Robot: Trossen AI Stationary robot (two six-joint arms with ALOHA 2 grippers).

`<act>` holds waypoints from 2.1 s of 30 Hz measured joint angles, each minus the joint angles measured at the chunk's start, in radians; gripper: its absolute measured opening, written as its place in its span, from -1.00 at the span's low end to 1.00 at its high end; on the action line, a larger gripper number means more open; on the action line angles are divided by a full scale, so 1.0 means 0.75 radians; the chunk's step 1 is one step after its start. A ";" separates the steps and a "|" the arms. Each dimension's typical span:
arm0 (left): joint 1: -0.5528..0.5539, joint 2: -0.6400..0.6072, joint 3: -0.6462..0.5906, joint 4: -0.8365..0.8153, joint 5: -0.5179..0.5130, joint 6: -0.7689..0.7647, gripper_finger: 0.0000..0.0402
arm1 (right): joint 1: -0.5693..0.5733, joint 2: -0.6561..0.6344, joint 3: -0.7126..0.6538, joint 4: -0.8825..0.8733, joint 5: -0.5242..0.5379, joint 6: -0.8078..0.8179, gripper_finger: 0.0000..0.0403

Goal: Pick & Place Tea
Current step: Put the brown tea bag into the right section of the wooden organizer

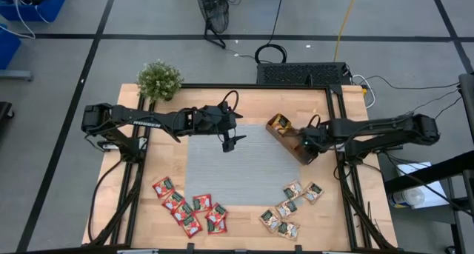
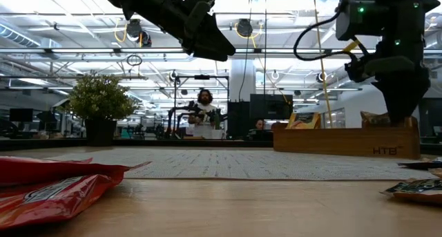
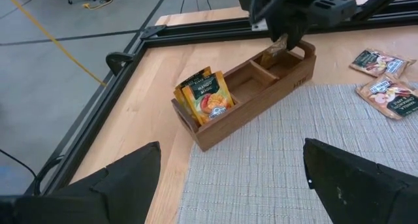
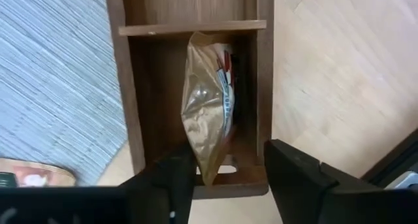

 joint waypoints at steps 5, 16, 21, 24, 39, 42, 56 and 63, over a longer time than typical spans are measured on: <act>0.000 0.000 0.000 0.001 0.000 0.000 0.82 | 0.000 -0.068 0.001 -0.048 0.077 0.061 -0.17; 0.000 0.000 0.000 0.004 0.000 0.000 0.82 | -0.001 -0.146 0.001 -0.193 0.319 0.071 -0.28; 0.000 0.000 0.000 0.004 0.000 0.000 0.82 | 0.000 -0.179 0.004 -0.189 0.301 0.046 -0.29; 0.000 0.000 0.000 0.003 0.000 0.000 0.82 | 0.012 -0.223 0.029 -0.154 0.198 0.034 -0.29; 0.000 0.000 0.000 0.003 0.000 0.000 0.82 | 0.221 -0.284 -0.004 0.844 -0.012 -0.263 -0.44; 0.000 0.000 0.000 0.003 0.000 0.000 0.82 | 0.196 -0.136 0.204 0.448 -0.031 -0.236 -0.79; 0.000 0.000 0.000 0.043 0.001 0.000 0.82 | 0.173 0.428 0.322 -0.056 0.104 -0.347 -1.00; 0.000 0.000 0.000 0.043 0.001 0.000 0.82 | 0.176 0.435 0.223 -0.009 0.103 -0.310 -1.00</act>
